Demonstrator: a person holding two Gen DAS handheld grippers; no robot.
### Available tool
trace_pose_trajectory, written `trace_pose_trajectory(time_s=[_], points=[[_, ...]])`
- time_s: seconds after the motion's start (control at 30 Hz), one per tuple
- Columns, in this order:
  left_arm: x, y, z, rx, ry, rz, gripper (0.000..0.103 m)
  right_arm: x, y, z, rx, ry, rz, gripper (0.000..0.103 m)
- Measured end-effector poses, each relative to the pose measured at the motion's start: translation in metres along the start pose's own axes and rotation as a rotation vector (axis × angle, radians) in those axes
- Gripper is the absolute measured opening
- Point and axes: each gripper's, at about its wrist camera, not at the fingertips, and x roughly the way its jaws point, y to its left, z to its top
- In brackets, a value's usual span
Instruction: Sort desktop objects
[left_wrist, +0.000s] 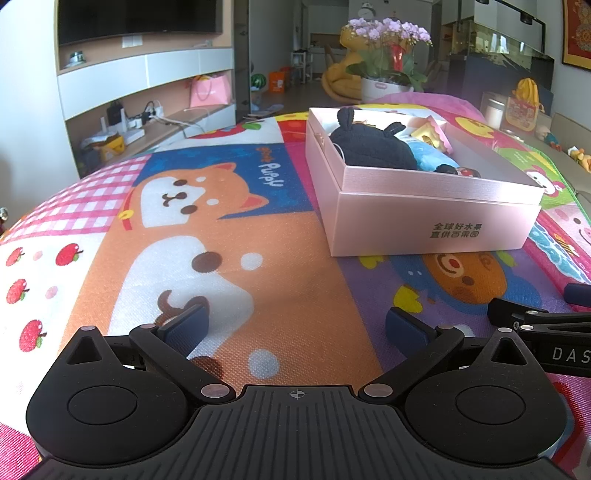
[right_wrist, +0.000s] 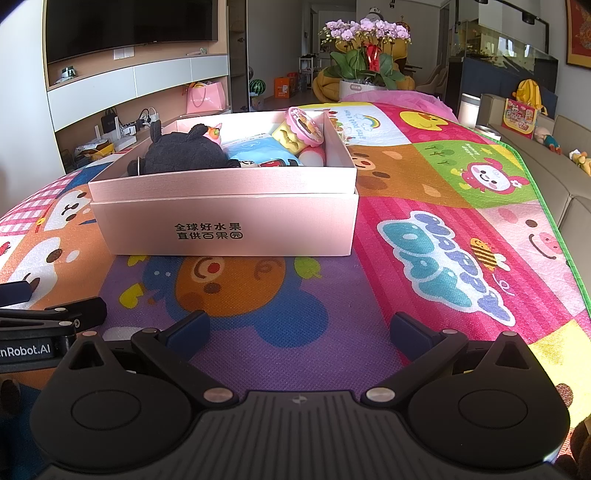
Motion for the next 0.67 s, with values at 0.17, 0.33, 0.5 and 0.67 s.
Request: trace_pose_trajectory(time_s=[0.17, 0.33, 0.5, 0.67], points=[[-0.0001, -0.0002, 0.0001, 0.001, 0.001, 0.003, 0.103, 0.0, 0.0, 0.0, 0.0, 0.0, 0.0, 0.103], [-0.0006, 0.0003, 0.0007, 0.001, 0.005, 0.003, 0.103, 0.0001, -0.0001, 0.0, 0.0, 0.0, 0.0, 0.103], [-0.0001, 0.0002, 0.002, 0.004, 0.013, 0.0, 0.103, 0.0004, 0.0002, 0.0001, 0.0, 0.0, 0.0, 0.103], [-0.0012, 0.0013, 0.0049, 0.023, 0.032, -0.032, 0.103, 0.0002, -0.0001, 0.0, 0.0, 0.0, 0.0, 0.103]])
